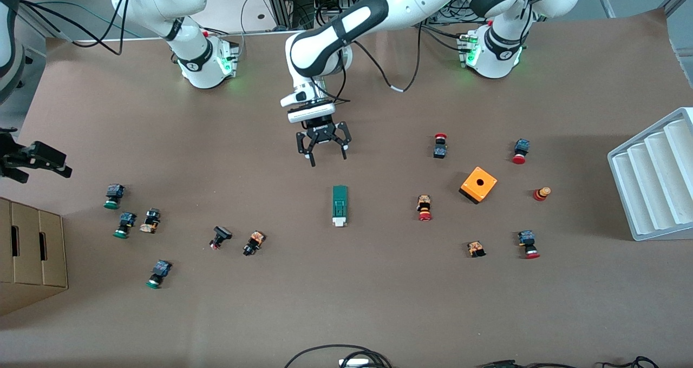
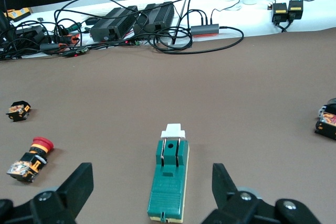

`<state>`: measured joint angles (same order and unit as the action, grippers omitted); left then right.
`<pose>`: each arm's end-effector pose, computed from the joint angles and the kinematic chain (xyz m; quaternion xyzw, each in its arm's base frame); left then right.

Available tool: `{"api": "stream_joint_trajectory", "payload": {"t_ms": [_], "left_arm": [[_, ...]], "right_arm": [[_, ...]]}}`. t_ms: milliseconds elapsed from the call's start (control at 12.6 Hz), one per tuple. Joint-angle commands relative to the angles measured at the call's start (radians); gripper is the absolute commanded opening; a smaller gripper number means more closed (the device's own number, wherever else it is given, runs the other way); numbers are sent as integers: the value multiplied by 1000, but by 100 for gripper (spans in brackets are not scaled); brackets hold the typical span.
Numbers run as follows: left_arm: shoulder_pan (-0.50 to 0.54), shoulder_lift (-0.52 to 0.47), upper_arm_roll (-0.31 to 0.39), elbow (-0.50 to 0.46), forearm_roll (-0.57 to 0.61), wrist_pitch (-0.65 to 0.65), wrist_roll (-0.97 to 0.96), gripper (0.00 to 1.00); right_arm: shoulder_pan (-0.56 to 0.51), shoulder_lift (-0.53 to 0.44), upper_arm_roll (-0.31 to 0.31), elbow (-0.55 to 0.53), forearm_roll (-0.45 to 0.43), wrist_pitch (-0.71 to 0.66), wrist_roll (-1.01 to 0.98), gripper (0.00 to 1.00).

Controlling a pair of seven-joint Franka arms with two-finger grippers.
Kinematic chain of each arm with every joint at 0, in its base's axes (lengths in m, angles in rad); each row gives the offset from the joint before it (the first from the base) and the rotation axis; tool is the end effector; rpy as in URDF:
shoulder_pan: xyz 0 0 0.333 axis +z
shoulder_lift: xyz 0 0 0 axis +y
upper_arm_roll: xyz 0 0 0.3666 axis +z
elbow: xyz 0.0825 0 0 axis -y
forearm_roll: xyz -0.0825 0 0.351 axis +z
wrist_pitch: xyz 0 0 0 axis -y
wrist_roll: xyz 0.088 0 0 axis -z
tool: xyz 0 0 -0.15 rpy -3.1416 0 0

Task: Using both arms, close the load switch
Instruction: 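Open the left gripper and lift it off the switch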

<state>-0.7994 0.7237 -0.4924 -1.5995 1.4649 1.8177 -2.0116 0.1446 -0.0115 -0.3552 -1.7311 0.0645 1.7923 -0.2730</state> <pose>0.3710 -0.6036 0.2858 -0.8726 -0.0303 -0.4769 0.1013 0.5262 -0.1051 0.5868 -0.9985 -0.0252 -0.0430 0.0241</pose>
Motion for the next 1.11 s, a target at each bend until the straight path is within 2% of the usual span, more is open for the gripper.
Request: {"api": "stream_joint_trajectory", "payload": {"t_ms": [0, 398, 875, 1034], "left_arm": [[19, -73, 6, -16, -72, 49, 85, 100], [40, -203, 6, -16, -251, 52, 282, 100], [112, -320, 6, -7, -437, 90, 537, 100], [146, -355, 6, 24, -523, 98, 667, 100]], "right_arm": [[7, -1, -5, -2, 23, 13, -14, 100], [15, 7, -1, -2, 50, 18, -14, 100], [15, 34, 1, 4, 52, 42, -17, 100], [23, 36, 1, 4, 51, 44, -17, 100]]}}
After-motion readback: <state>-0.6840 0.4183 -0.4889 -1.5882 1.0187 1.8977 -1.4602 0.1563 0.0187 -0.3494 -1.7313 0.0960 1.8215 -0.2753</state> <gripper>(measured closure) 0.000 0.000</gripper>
